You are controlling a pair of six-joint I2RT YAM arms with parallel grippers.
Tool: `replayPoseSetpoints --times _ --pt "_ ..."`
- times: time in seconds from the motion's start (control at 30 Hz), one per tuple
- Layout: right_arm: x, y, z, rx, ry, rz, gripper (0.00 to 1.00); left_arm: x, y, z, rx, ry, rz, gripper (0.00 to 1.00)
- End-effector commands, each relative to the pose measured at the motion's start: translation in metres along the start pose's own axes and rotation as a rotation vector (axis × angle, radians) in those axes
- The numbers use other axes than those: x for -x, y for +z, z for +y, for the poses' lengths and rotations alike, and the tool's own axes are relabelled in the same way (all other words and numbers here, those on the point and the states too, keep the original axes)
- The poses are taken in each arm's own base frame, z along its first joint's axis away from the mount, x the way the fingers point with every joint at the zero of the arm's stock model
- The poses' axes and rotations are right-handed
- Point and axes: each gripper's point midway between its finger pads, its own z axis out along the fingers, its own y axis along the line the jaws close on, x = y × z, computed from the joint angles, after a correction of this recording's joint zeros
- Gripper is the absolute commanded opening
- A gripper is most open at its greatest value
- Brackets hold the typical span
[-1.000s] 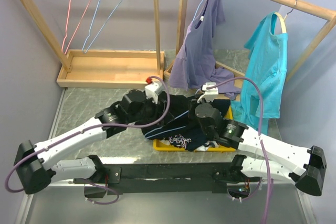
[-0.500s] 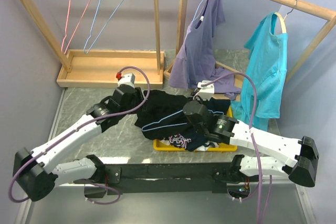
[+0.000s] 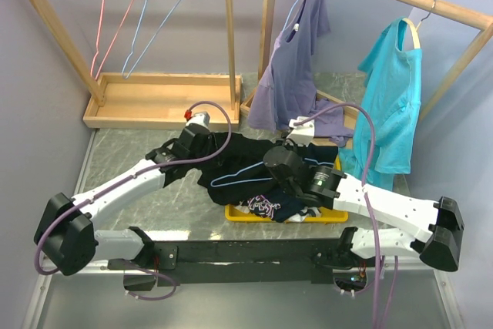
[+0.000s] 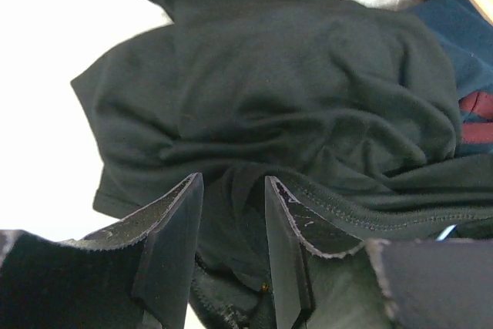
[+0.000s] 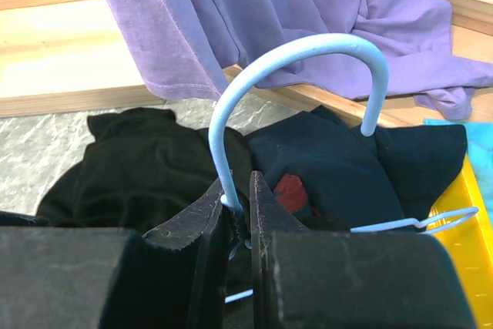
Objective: Place the tank top on the hanger
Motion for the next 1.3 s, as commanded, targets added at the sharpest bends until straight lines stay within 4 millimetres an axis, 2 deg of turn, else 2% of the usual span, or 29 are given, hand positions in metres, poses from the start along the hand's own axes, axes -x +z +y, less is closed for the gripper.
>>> replayPoseSetpoints --times 0.0,0.23,0.33,0.4,0.53,0.83,1.13,1.27 --pt "0.022 0.000 0.001 -0.050 0.054 -0.057 0.00 -0.007 0.005 -0.010 -0.074 -0.039 0.017 0.43" --pt "0.019 0.003 -0.001 -0.075 0.037 -0.057 0.00 -0.019 0.004 -0.009 -0.112 -0.068 0.031 0.38" --pt "0.020 0.005 -0.004 -0.095 0.029 -0.064 0.00 -0.016 -0.001 -0.011 -0.133 -0.074 0.015 0.28" --pt "0.021 0.007 -0.006 -0.106 0.029 -0.062 0.00 -0.016 -0.002 -0.011 -0.130 -0.073 0.015 0.17" --pt "0.026 0.011 -0.011 -0.126 0.035 -0.074 0.00 -0.014 -0.010 -0.005 -0.113 -0.066 0.000 0.10" --pt "0.038 0.021 -0.020 -0.193 0.022 -0.094 0.00 -0.020 -0.031 0.002 -0.119 -0.041 0.007 0.02" --pt "0.038 0.026 -0.023 -0.258 -0.018 -0.113 0.00 -0.003 -0.062 -0.010 -0.175 -0.016 -0.021 0.07" --pt "0.040 0.028 -0.016 -0.242 -0.017 -0.115 0.00 0.011 -0.074 -0.024 -0.217 -0.006 -0.038 0.06"
